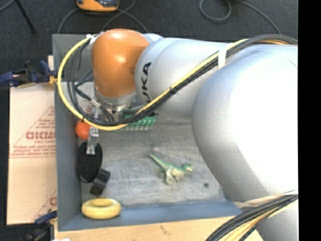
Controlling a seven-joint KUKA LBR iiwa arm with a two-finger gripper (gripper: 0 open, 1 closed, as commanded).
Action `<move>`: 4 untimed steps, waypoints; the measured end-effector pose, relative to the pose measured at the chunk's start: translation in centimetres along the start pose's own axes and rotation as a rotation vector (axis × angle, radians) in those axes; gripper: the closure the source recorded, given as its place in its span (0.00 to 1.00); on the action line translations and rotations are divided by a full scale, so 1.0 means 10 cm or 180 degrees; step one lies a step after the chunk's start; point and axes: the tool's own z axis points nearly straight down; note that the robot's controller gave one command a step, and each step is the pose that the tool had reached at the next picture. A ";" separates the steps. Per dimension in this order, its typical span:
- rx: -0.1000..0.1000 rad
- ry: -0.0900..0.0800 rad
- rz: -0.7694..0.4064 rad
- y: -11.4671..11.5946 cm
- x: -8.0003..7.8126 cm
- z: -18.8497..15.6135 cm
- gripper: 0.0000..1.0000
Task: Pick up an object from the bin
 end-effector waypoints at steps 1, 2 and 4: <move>-0.0007 -0.0016 -0.1193 -0.01 0.28 0.22 0.00; -0.0026 -0.0070 -0.1608 -0.11 0.37 0.75 0.00; -0.0021 -0.0077 -0.1602 -0.12 0.36 0.73 1.00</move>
Offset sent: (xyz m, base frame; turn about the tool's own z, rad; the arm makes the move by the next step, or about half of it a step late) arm -0.0465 -0.0082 -0.0845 -0.5079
